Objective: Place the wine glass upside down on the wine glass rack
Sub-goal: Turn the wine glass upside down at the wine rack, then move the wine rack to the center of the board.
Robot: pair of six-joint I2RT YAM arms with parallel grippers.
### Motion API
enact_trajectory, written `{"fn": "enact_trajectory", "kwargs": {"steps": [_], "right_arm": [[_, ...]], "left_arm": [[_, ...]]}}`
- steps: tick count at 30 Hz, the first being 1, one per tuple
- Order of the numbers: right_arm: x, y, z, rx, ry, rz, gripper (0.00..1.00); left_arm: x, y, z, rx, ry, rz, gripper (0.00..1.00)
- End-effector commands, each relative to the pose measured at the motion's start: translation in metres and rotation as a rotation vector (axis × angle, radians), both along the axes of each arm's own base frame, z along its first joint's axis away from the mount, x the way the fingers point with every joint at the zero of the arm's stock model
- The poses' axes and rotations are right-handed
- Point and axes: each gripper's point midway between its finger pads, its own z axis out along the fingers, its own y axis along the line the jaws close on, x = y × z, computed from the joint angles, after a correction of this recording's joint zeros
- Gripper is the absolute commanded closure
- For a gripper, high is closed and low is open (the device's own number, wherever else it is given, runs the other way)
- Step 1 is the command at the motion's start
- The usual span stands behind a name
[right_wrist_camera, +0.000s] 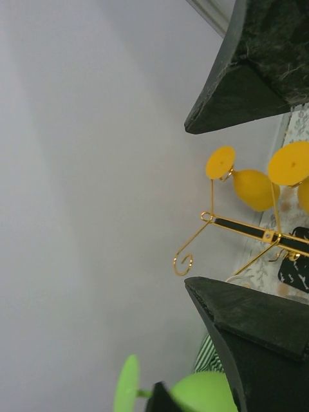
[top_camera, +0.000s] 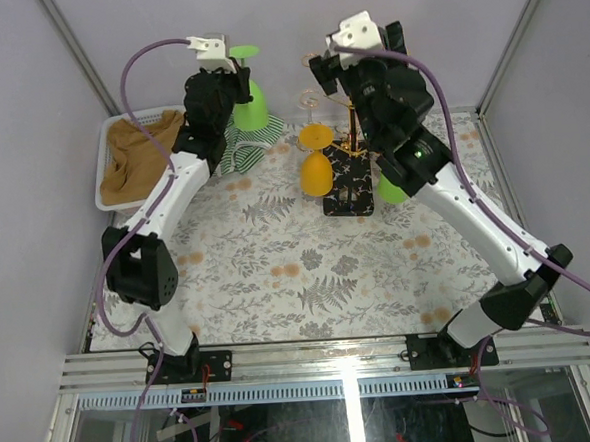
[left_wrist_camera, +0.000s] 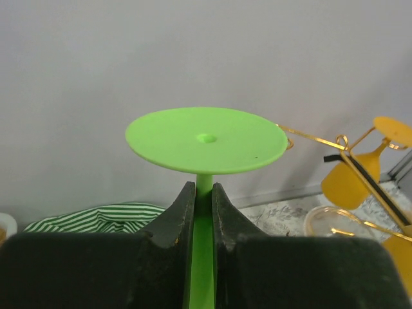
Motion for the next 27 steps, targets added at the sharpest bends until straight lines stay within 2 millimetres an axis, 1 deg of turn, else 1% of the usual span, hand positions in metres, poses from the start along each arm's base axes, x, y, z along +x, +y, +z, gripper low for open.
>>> {"fn": "enact_trajectory", "kwargs": {"steps": [1, 4, 5, 7, 10, 11, 14, 16, 17, 19, 20, 21, 23, 27], "right_arm": [[0.015, -0.002, 0.012, 0.074, 0.067, 0.009, 0.01], [0.033, -0.004, 0.008, 0.116, 0.094, 0.011, 0.01], [0.037, -0.007, 0.007, 0.137, 0.098, 0.009, 0.01], [0.044, -0.016, 0.006, 0.164, 0.096, 0.004, 0.01], [0.055, -0.031, 0.008, 0.192, 0.084, 0.004, 0.01], [0.067, -0.033, 0.001, 0.185, 0.086, -0.001, 0.01], [0.086, -0.044, 0.006, 0.174, 0.047, -0.005, 0.01], [0.102, -0.049, 0.007, 0.175, 0.06, 0.013, 0.01], [0.111, -0.054, 0.004, 0.18, 0.078, 0.013, 0.01], [0.128, -0.06, -0.012, 0.189, 0.123, 0.005, 0.01], [0.135, -0.065, -0.02, 0.196, 0.138, -0.004, 0.01], [0.14, -0.066, -0.028, 0.203, 0.155, 0.001, 0.01], [0.145, -0.067, -0.036, 0.213, 0.17, 0.007, 0.01], [0.148, -0.069, -0.038, 0.194, 0.161, -0.001, 0.01]], "left_arm": [[0.022, -0.009, 0.006, 0.077, -0.119, -0.065, 1.0], [0.035, -0.02, -0.009, 0.097, -0.1, -0.135, 1.0], [0.039, -0.022, -0.011, 0.1, -0.103, -0.153, 1.0], [0.045, -0.024, -0.019, 0.085, -0.107, -0.185, 1.0], [0.052, -0.029, -0.021, 0.057, -0.135, -0.25, 1.0], [0.057, -0.032, -0.028, 0.06, -0.132, -0.264, 1.0], [0.067, -0.038, -0.03, 0.041, -0.147, -0.287, 1.0], [0.074, -0.041, -0.033, 0.033, -0.132, -0.296, 1.0], [0.077, -0.041, -0.034, 0.036, -0.128, -0.294, 1.0], [0.082, -0.042, -0.037, 0.034, -0.135, -0.292, 1.0], [0.085, -0.044, -0.042, 0.029, -0.132, -0.301, 1.0], [0.087, -0.046, -0.045, 0.025, -0.132, -0.31, 1.0], [0.091, -0.05, -0.047, 0.017, -0.132, -0.324, 1.0], [0.098, -0.057, -0.052, 0.011, -0.14, -0.355, 1.0]]}}
